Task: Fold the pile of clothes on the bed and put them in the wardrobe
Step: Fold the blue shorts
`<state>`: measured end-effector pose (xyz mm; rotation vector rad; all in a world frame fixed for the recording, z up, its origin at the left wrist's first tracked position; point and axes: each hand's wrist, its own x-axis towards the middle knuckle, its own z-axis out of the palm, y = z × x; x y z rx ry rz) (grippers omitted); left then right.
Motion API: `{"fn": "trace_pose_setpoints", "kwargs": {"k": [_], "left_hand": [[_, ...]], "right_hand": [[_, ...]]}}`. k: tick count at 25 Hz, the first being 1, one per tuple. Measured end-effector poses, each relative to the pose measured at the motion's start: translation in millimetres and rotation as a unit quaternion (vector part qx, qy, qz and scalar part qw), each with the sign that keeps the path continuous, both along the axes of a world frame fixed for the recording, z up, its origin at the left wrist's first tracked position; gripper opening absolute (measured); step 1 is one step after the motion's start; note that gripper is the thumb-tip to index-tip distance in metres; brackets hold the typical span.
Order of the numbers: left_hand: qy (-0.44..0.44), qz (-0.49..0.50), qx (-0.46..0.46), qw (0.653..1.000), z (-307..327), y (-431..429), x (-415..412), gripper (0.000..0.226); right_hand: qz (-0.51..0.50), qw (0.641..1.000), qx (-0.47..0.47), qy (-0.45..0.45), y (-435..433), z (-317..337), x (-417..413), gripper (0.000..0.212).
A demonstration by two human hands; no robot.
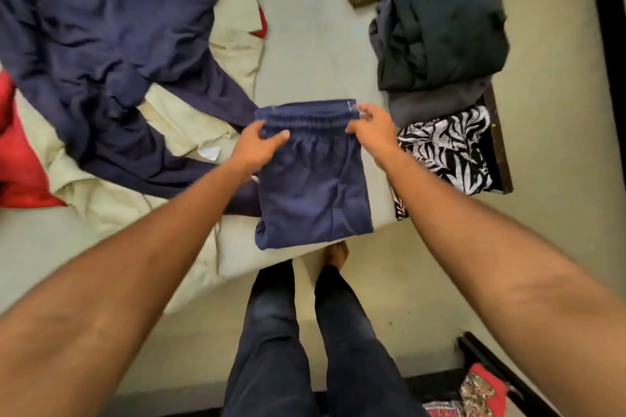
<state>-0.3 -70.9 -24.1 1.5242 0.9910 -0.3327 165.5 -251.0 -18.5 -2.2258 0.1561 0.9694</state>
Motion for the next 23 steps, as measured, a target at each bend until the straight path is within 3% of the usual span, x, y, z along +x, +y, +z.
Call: {"fn": "trace_pose_setpoints", "kwargs": {"k": [2, 4, 8, 10, 12, 14, 17, 21, 23], "left_hand": [[0.052, -0.017, 0.085, 0.995, -30.1, 15.4, 16.8, 0.041], [0.053, -0.035, 0.196, 0.978, -37.9, 19.0, 5.6, 0.036], [-0.102, -0.212, 0.34, 0.91, -23.1, -27.4, -53.3, 0.026], [-0.135, -0.351, 0.368, 0.851, -21.9, -65.2, -80.8, 0.032], [-0.098, -0.477, 0.353, 0.799, -36.0, -96.8, -108.4, 0.051], [-0.031, -0.529, 0.344, 0.775, -60.0, -115.2, -131.8, 0.073], [-0.006, -0.515, 0.374, 0.771, -84.9, -125.5, -146.4, 0.083], [-0.044, -0.51, 0.419, 0.75, -87.5, -118.8, -143.5, 0.062], [-0.035, -0.502, 0.396, 0.768, -74.9, -110.5, -128.1, 0.045]], "right_hand": [[-0.009, 1.0, 0.0, 0.008, 0.7, -42.3, 8.7, 0.06], [-0.038, 0.999, -0.004, 0.02, -12.1, -52.2, -4.9, 0.048], [-0.082, 0.996, -0.043, -0.007, -69.9, -33.4, -74.5, 0.027], [-0.002, 0.998, -0.052, -0.021, -100.8, -20.5, -116.0, 0.03], [0.198, 0.973, -0.055, -0.1, -128.5, -23.3, -151.7, 0.041], [0.379, 0.908, -0.08, -0.159, -149.4, -41.7, -176.9, 0.066], [0.485, 0.845, -0.124, -0.185, -160.4, -70.8, -184.0, 0.089], [0.512, 0.807, -0.119, -0.268, -158.4, -80.8, -155.8, 0.058], [0.533, 0.793, -0.094, -0.28, -148.2, -71.9, -134.0, 0.035]]}}
